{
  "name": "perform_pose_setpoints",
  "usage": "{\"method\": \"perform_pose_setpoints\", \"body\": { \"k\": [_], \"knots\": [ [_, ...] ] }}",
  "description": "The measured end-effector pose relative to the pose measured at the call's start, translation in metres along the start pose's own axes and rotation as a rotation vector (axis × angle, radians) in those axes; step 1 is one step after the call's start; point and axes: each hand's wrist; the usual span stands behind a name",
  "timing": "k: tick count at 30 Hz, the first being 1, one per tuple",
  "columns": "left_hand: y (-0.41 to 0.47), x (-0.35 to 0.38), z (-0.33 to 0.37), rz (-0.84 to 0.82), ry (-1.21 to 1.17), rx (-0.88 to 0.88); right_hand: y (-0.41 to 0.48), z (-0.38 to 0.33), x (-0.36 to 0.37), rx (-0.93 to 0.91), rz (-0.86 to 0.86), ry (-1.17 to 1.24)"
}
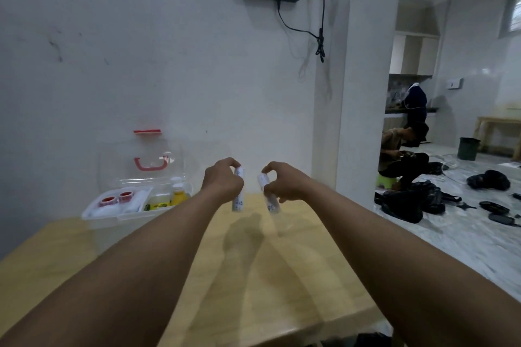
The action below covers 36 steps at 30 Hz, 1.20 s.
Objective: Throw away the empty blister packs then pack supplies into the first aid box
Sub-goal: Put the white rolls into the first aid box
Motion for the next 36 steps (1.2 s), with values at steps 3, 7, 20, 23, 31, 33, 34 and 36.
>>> {"method": "perform_pose_setpoints", "body": {
  "k": [3,7,20,23,31,33,34,36],
  "knots": [
    [0.007,-0.029,0.002,0.053,-0.003,0.015,0.001,-0.023,0.000,-0.040,-0.003,0.028],
    [0.015,-0.062,-0.001,0.100,-0.012,0.018,0.003,-0.051,0.008,-0.099,0.017,0.042],
    [0.030,-0.133,-0.057,0.228,0.005,-0.004,0.011,-0.125,0.064,-0.247,0.084,0.156],
    [0.029,-0.140,-0.066,0.227,0.004,-0.020,0.011,-0.132,0.075,-0.283,0.101,0.152],
    [0.024,-0.139,-0.082,0.185,-0.004,-0.015,0.006,-0.133,0.096,-0.341,0.098,0.102],
    [0.022,-0.138,-0.084,0.179,-0.012,-0.012,0.004,-0.130,0.100,-0.345,0.085,0.087],
    [0.022,-0.138,-0.085,0.173,-0.016,-0.008,0.004,-0.128,0.101,-0.346,0.079,0.082],
    [0.021,-0.137,-0.088,0.157,-0.017,-0.002,0.004,-0.125,0.104,-0.354,0.069,0.082]
  ]
}}
Point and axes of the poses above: each hand's wrist, its own y-axis towards the middle knuckle, its own x-axis out of the palm, z = x × y, and after that the axes turned 15 degrees about z, right-handed
